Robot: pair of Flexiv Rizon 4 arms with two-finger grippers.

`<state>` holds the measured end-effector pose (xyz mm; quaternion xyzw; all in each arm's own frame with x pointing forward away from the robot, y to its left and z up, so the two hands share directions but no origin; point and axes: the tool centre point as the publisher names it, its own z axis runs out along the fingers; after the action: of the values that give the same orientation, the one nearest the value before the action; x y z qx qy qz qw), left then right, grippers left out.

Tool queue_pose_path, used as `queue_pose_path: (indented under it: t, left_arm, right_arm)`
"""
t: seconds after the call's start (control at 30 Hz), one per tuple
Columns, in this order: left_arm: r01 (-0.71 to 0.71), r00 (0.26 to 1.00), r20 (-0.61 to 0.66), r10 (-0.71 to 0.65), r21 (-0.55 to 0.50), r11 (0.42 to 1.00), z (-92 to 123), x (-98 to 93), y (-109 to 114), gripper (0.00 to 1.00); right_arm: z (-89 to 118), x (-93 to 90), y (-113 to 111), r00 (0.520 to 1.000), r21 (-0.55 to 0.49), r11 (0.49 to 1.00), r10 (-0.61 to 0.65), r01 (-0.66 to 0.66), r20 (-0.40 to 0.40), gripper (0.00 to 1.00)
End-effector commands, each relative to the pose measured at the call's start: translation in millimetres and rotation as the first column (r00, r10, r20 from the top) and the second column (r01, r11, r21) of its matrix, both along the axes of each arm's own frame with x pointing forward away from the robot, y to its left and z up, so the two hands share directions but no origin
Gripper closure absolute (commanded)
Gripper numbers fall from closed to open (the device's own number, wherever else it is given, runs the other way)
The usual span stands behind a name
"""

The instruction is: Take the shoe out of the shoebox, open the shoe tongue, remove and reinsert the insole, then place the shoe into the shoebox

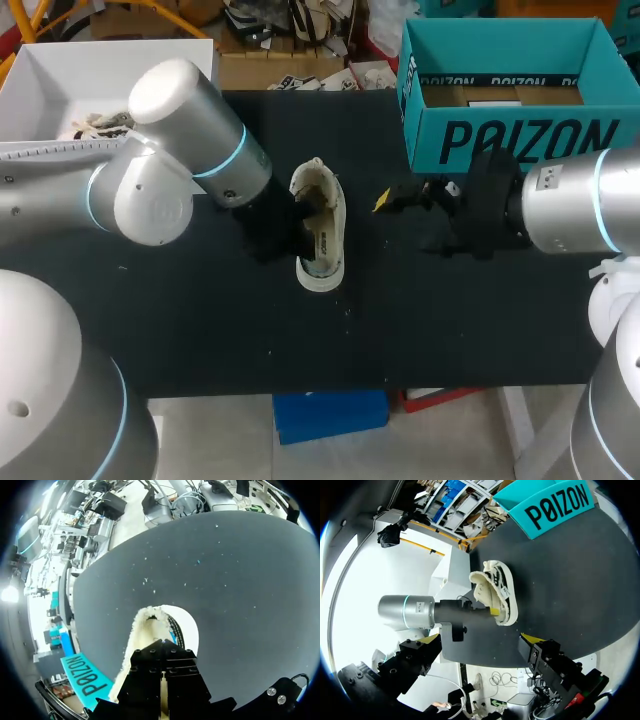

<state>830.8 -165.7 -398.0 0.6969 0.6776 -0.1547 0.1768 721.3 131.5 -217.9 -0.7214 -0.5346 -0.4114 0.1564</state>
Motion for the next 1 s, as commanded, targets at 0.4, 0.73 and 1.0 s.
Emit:
queue_pose_path:
  t: [0.4, 0.73, 1.0]
  left_arm:
    - [0.002, 0.999, 0.049, -0.001, -0.011, 1.000, 22.4, 5.1, 1.6, 1.00]
    - [0.007, 0.998, 0.062, -0.008, 0.016, 1.000, 19.6, 1.6, 10.1, 1.00]
    - [0.004, 0.998, 0.062, -0.006, 0.027, 1.000, 10.4, 4.6, 0.5, 1.00]
  right_arm:
    - [0.3, -0.4, 0.9, 1.000, -0.003, 1.000, -0.002, 0.002, 0.000, 0.00]
    - [0.3, -0.4, 0.9, 1.000, -0.003, 1.000, -0.002, 0.002, 0.000, 0.00]
    - [0.3, -0.4, 0.9, 1.000, -0.003, 1.000, -0.002, 0.002, 0.000, 0.00]
